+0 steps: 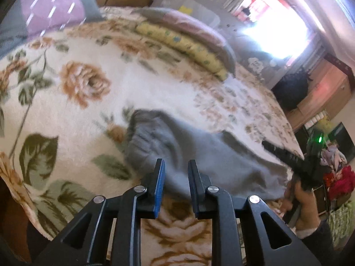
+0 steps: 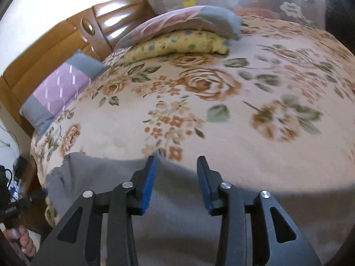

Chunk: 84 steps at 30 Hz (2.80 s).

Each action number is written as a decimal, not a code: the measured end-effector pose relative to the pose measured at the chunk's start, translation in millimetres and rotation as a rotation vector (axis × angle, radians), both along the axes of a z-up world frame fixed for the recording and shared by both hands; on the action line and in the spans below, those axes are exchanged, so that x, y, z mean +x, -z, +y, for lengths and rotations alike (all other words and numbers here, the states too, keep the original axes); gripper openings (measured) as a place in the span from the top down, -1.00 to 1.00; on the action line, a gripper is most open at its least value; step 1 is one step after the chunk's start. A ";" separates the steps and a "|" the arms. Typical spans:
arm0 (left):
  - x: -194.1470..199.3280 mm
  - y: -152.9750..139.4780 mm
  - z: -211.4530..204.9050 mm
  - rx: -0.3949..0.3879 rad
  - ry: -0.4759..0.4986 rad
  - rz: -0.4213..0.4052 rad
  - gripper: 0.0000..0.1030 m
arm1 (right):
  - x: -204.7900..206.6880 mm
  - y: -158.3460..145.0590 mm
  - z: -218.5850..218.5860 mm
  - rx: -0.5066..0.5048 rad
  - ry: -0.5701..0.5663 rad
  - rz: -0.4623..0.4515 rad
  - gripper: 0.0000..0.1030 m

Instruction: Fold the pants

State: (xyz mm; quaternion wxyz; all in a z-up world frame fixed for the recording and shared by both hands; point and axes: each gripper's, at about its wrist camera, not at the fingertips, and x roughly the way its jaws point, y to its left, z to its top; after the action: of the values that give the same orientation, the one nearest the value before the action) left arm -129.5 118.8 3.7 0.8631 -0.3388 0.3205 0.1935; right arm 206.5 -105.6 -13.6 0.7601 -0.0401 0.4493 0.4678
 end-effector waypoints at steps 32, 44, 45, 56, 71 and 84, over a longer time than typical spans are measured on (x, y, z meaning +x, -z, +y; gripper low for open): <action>248.1 17.4 -164.2 0.083 0.757 0.173 0.07 | 12.6 43.0 -259.6 0.075 0.579 0.194 -0.18; 344.3 34.6 -231.2 0.174 1.072 0.266 0.01 | 33.4 57.1 -276.0 0.208 0.632 0.284 -0.19; 351.7 38.6 -237.8 0.183 1.098 0.280 0.00 | 34.5 58.8 -277.4 0.225 0.637 0.295 -0.19; 412.6 71.8 -280.3 0.244 1.277 0.394 -0.23 | 39.9 68.7 -286.8 0.299 0.719 0.333 -0.18; 405.2 64.7 -269.8 0.128 1.352 0.303 0.78 | 39.8 70.4 -290.1 0.356 0.701 0.318 0.65; 374.1 29.2 -220.0 -0.047 1.245 0.130 0.79 | 18.5 5.7 -242.9 0.393 0.453 0.170 0.65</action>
State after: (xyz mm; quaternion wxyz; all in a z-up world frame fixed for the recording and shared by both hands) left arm 244.7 -101.2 -25.5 0.7851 -0.0953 0.5138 -0.3325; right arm 225.1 -348.5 -19.2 0.7978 0.2480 0.4099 0.3661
